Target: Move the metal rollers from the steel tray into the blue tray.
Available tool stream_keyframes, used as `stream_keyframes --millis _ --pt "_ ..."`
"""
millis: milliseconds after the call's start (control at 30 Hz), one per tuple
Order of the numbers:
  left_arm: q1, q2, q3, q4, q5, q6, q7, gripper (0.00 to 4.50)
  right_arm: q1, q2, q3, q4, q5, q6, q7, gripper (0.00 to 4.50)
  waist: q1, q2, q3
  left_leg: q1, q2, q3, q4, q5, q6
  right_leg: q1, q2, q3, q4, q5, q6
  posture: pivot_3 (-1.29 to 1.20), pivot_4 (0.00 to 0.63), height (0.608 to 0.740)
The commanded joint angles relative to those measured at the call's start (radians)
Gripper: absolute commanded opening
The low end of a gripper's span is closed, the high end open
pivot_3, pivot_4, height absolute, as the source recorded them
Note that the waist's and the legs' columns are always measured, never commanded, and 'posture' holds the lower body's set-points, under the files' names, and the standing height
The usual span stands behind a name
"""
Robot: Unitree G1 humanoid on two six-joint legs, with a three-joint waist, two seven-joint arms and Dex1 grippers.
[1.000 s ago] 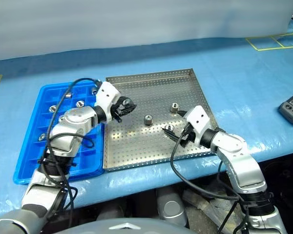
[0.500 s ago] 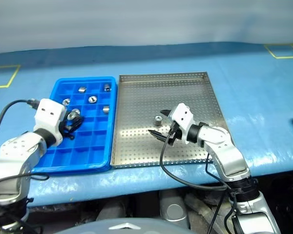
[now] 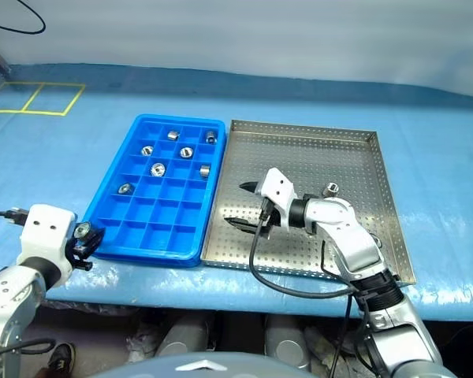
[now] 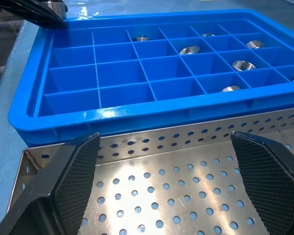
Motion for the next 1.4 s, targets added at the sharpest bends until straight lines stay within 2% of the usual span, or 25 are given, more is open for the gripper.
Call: stream_keyframes --millis 33,233,500,633,733,967,1200,1400 --pt "-0.01 -0.003 0.005 -0.008 0.009 -0.016 0.023 1.87 -0.016 -0.005 -0.012 -0.022 0.001 -0.023 0.014 4.5 0.001 0.0 0.0 0.0 0.0 0.0 0.0 0.0 0.0 0.0 0.0 0.0 0.0 0.0 0.001 0.04 0.15 0.74" --pt "-0.022 0.005 -0.015 0.026 0.008 -0.031 0.032 1.87 -0.008 -0.01 -0.019 -0.031 0.0 -0.02 0.009 4.5 0.001 0.0 0.0 0.0 0.0 -0.001 0.0 0.0 -0.001 0.001 0.0 -0.001 0.0 -0.001 0.0 0.03 0.15 0.74" --pt "-0.08 -0.014 0.004 0.051 -0.003 -0.044 0.047 4.44 0.002 -0.015 -0.028 -0.042 0.002 -0.02 -0.006 4.5 -0.002 0.0 0.0 0.001 0.0 -0.002 0.0 0.0 -0.001 0.002 0.0 -0.002 0.0 -0.001 0.0 0.01 0.15 0.74" --pt "-0.158 -0.079 0.03 0.054 -0.061 -0.115 0.03 4.44 0.013 -0.02 -0.04 -0.05 0.0 -0.019 -0.023 4.5 -0.002 0.0 0.0 0.001 0.0 -0.003 0.0 0.001 -0.001 0.003 0.0 -0.003 -0.001 -0.001 0.0 -0.02 0.15 0.74" --pt "-0.231 -0.102 -0.006 0.076 -0.104 -0.161 0.008 4.44 0.022 -0.025 -0.056 -0.064 0.0 -0.018 -0.039 4.5 -0.004 0.0 0.0 0.001 0.0 -0.004 0.0 0.001 -0.002 0.003 -0.001 -0.004 -0.001 0.0 -0.001 -0.05 0.15 0.74" --pt "-0.459 -0.114 -0.277 0.298 -0.111 -0.312 -0.05 4.44 0.088 -0.071 -0.121 -0.14 -0.007 0.001 -0.096 4.5 -0.021 0.0 0.0 0.002 -0.001 -0.004 0.0 0.001 -0.002 0.004 0.0 -0.005 -0.001 0.0 -0.001 -0.17 0.15 0.74" --pt "-0.699 -0.173 -0.517 0.709 -0.049 -0.484 -0.131 4.44 0.214 -0.11 -0.18 -0.248 -0.005 0.041 -0.159 4.5 -0.075 0.0 0.0 0.002 -0.002 -0.001 0.0 0.0 0.0 0.004 0.0 -0.003 -0.002 0.0 -0.001 -0.29 0.15 0.74" --pt "-0.801 -0.203 -0.605 0.892 -0.018 -0.565 -0.196 4.44 0.28 -0.109 -0.202 -0.293 -0.017 0.062 -0.211 4.5 -0.15 0.001 0.0 0.002 -0.001 0.004 0.001 -0.002 0.004 0.003 0.0 0.003 -0.002 0.0 0.002 -0.37 0.15 0.74"
